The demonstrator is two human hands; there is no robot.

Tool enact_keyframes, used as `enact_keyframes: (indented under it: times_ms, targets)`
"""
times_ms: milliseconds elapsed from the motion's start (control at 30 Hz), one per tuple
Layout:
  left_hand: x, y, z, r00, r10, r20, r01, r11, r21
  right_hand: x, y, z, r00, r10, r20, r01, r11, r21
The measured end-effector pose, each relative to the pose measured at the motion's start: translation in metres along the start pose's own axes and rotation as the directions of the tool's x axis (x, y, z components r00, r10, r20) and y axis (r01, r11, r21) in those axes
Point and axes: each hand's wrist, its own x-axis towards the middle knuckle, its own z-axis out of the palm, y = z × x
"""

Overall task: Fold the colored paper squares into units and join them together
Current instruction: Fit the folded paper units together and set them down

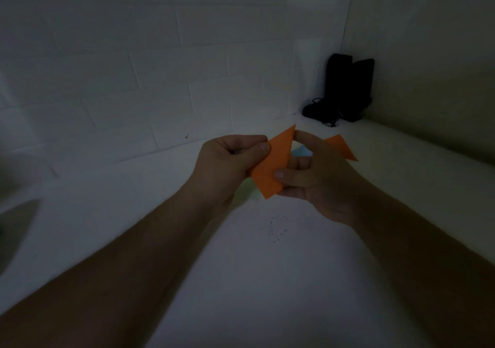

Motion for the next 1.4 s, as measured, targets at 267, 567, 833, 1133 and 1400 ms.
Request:
enact_keyframes:
  times_ms: [267,567,833,1133,1400]
  targets:
    - [0.001,0.001,0.000,0.999,-0.035,-0.016,0.033,0.995,-0.094,-0.003,-0.003,0.003,1.000,0.000,0.014,0.000,0.999,-0.033]
    - [0.001,-0.001,-0.001,1.000,-0.006,-0.024,0.007,1.000,0.014,0.000,-0.009,0.001,0.994,-0.009,-0.112,0.018,0.997,0.072]
    - [-0.002,-0.002,0.000,0.998,0.061,0.025,-0.065,0.984,0.166,0.001,-0.012,-0.006,0.990,-0.031,-0.136,0.044,0.995,0.094]
    - [-0.007,0.003,-0.002,0.979,0.177,0.103,-0.201,0.926,0.320,0.002,-0.012,-0.018,0.977,-0.147,-0.157,0.164,0.981,0.102]
    - [-0.006,0.003,-0.002,0.979,0.161,0.122,-0.192,0.929,0.317,0.004,-0.017,-0.023,0.968,-0.105,-0.228,0.144,0.976,0.165]
